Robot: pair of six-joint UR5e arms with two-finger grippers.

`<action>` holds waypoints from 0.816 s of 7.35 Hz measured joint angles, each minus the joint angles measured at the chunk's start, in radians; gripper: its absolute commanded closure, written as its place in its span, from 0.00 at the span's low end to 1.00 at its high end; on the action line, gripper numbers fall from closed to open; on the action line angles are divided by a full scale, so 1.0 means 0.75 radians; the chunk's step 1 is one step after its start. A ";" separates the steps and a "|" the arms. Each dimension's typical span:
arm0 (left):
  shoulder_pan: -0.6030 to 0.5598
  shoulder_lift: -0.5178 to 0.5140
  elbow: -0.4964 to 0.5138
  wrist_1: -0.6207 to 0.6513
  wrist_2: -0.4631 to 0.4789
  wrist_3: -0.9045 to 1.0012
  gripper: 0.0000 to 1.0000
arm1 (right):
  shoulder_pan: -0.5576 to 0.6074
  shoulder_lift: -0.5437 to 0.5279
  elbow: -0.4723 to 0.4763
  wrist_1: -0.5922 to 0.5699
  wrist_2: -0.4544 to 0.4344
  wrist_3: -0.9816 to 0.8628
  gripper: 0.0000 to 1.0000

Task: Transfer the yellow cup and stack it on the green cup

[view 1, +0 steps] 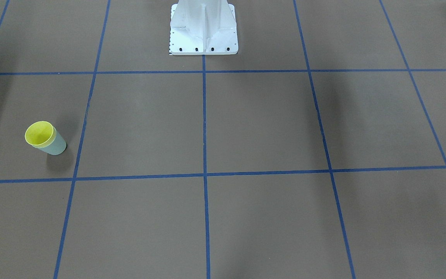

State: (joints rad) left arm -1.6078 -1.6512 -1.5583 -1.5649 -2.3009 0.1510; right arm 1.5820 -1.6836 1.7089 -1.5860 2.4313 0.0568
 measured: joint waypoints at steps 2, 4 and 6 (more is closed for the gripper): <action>0.000 0.042 0.000 -0.061 0.000 -0.007 0.00 | 0.008 -0.009 -0.001 0.001 0.002 0.000 0.00; 0.000 0.051 -0.001 -0.077 0.000 -0.011 0.00 | 0.009 -0.005 0.003 0.004 -0.011 -0.001 0.01; 0.001 0.052 -0.002 -0.079 0.000 -0.011 0.00 | 0.010 0.006 0.003 0.006 -0.015 0.000 0.01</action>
State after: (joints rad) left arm -1.6072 -1.6123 -1.5597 -1.6243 -2.3010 0.1427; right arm 1.5892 -1.6789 1.7111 -1.5818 2.4197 0.0567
